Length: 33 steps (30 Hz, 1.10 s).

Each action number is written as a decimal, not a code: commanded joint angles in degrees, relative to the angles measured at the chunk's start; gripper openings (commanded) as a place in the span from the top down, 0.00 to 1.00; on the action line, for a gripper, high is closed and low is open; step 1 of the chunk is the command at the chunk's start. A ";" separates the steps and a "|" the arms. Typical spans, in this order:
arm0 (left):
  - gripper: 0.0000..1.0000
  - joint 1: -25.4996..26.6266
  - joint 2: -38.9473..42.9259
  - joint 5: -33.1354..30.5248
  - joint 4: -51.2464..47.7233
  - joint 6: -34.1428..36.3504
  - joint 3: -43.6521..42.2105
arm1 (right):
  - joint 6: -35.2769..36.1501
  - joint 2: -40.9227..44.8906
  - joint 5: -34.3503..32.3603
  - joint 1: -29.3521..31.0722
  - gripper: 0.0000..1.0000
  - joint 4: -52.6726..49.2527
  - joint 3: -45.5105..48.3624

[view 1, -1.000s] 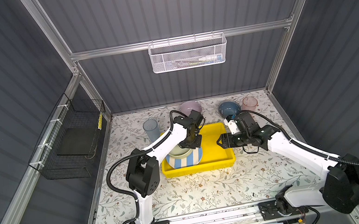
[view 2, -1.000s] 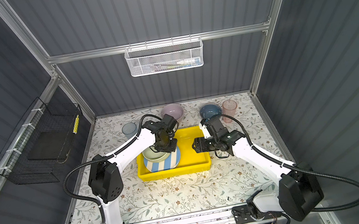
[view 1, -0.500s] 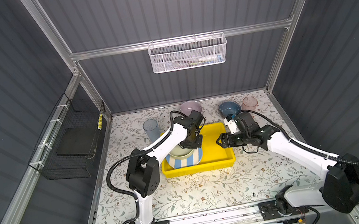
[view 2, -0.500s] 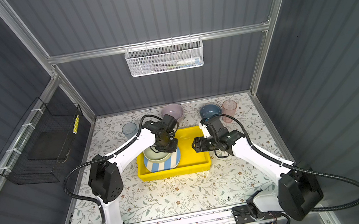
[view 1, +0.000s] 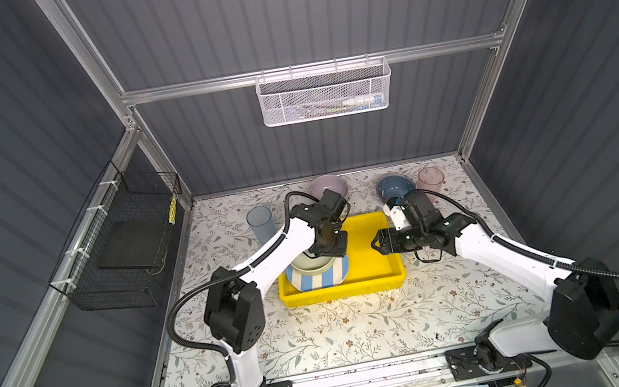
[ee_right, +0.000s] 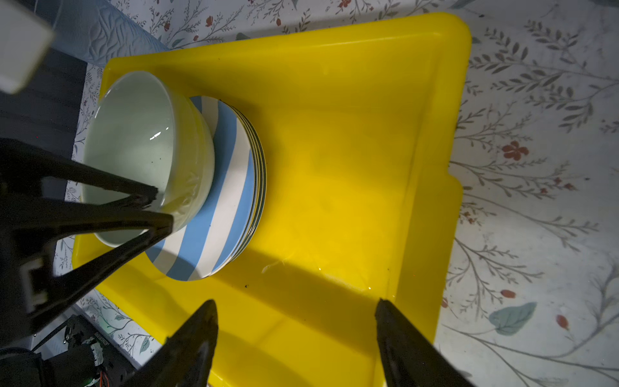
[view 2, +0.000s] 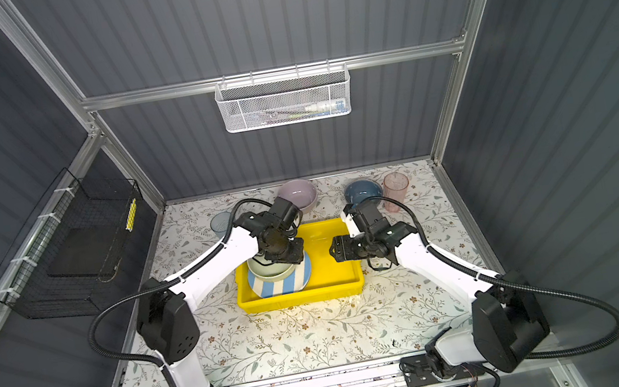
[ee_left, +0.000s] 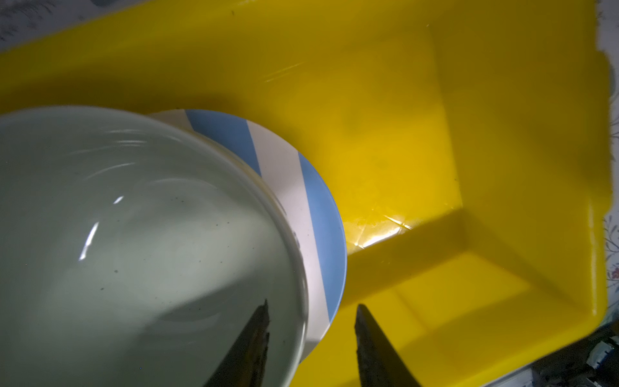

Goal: Place the mixed dishes into the plastic bin
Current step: 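Lower the green bowl onto the striped plates and open the left gripper, then move the right gripper to the lilac bowl while the left gripper withdraws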

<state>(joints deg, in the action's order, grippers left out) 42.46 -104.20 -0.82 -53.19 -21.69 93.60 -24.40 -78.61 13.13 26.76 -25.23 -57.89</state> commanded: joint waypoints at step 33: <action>0.27 -25.99 38.46 -3.89 8.48 -2.57 -40.83 | 4.70 -45.88 -12.48 -2.81 0.34 -11.30 -56.98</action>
<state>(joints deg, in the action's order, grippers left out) 17.32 -67.92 -5.34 -44.47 -25.10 53.52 -19.57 -120.84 2.09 24.95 -33.76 -110.32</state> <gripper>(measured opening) 0.733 0.666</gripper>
